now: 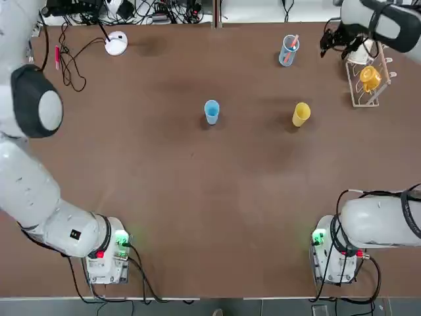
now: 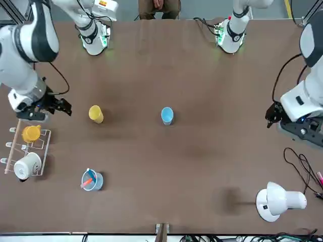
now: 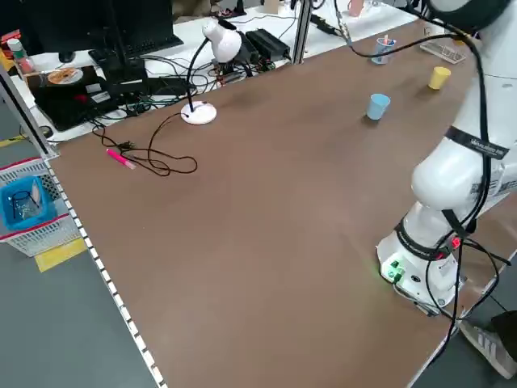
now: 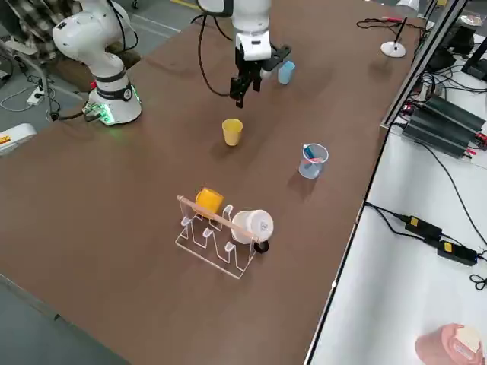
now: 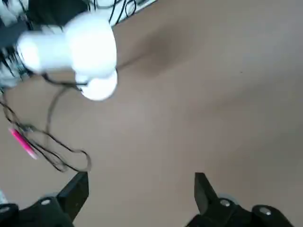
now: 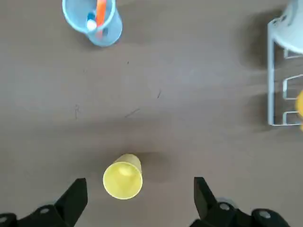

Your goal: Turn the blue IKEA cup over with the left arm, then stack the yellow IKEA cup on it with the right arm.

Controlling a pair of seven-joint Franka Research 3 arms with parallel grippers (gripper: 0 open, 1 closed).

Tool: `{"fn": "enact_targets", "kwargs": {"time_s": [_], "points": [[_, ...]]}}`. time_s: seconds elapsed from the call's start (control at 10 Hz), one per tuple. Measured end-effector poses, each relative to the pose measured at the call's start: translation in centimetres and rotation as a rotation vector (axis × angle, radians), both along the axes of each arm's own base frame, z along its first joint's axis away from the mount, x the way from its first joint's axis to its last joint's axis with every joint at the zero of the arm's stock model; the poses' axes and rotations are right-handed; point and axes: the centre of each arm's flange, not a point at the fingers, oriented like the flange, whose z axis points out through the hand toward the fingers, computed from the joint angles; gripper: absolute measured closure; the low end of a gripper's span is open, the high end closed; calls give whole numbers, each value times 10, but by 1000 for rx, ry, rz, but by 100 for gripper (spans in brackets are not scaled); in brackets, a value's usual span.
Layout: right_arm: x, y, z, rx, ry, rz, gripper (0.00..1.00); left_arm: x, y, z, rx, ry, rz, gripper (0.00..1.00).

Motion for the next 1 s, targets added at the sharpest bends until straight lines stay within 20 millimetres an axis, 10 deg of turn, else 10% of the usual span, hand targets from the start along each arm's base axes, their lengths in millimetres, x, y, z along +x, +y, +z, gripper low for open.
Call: {"fn": "enact_targets", "kwargs": {"time_s": [0.4, 1.0], "points": [[-29, 20, -63, -6, 30, 56, 1, -76, 15, 17, -79, 45, 248, 1], [-59, 12, -119, -9, -47, 90, 2, -89, 39, 27, -73, 96, 288, 1]]}}
